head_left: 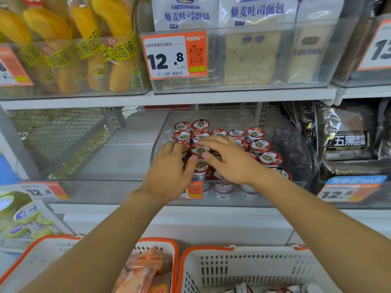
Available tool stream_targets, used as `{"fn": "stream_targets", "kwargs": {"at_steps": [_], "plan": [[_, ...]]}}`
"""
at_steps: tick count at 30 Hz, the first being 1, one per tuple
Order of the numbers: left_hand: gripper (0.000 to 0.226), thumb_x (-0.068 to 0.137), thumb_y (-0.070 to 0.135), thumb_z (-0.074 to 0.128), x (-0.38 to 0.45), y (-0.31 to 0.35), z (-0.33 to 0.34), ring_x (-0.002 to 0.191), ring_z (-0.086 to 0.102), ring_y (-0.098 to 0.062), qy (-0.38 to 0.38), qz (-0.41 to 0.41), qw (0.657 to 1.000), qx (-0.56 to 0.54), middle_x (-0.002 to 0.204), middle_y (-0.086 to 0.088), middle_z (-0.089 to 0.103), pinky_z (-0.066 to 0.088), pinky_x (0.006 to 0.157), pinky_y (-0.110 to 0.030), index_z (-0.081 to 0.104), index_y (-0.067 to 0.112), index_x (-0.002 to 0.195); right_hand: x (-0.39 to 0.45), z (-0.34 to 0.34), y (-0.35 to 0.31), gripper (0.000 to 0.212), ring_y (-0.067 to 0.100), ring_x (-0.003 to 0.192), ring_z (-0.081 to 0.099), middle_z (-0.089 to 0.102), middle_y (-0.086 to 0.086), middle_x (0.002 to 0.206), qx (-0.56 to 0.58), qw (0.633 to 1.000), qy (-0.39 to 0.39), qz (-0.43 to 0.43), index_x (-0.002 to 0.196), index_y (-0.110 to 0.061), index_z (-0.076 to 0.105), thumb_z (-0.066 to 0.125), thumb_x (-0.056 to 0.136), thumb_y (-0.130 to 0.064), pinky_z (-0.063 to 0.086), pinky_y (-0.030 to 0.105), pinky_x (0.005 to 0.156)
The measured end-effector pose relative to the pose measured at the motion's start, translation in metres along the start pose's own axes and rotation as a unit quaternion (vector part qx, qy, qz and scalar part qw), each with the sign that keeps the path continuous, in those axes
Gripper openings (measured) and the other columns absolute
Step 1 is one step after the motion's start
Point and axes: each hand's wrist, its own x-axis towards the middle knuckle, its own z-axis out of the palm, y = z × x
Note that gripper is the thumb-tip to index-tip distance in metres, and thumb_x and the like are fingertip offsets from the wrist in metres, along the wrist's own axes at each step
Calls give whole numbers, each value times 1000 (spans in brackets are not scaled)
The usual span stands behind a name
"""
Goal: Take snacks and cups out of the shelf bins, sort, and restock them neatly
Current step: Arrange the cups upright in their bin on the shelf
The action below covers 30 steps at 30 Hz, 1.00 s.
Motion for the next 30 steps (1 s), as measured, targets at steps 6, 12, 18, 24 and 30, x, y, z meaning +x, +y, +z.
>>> {"fn": "stream_targets", "kwargs": {"at_steps": [6, 12, 18, 24, 30], "plan": [[20, 90, 31, 47, -44, 53, -11, 85, 53, -14, 89, 86, 989, -84, 92, 6, 58, 46, 75, -30, 60, 18, 96, -71, -33, -8, 14, 6, 81, 55, 56, -9, 96, 19, 979, 190, -75, 105, -16, 68, 62, 94, -11, 39, 13, 73], [23, 93, 31, 41, -91, 78, 69, 83, 58, -24, -206, 151, 967, -17, 89, 0, 61, 47, 77, -41, 59, 17, 92, -203, 12, 49, 14, 12, 70, 57, 58, -10, 89, 69, 997, 22, 41, 102, -25, 65, 66, 91, -34, 50, 31, 66], [20, 101, 28, 53, -175, 64, 171, 103, 59, -18, -433, -28, 898, -66, 119, 1, 62, 49, 91, -33, 61, 19, 117, -349, 86, 150, 88, 31, 128, 44, 42, 3, 144, -43, 888, -345, 299, 154, -33, 31, 75, 81, -55, 45, 43, 100], [43, 94, 31, 57, -236, 37, 249, 132, 44, -32, -414, -117, 902, -33, 142, -6, 48, 39, 108, -47, 52, 21, 135, -401, 128, 176, 129, 39, 149, 24, -28, 10, 163, -13, 860, -320, 396, 155, -49, -9, 85, 68, -60, 36, 46, 113], [54, 88, 14, 69, -248, 37, 289, 119, 52, -34, -255, -192, 943, -95, 136, -15, 50, 44, 99, -44, 48, 11, 137, -401, 169, 189, 130, 32, 136, 48, 34, 10, 159, 126, 849, -198, 473, 159, -29, 4, 92, 65, -44, 42, 39, 110]]}}
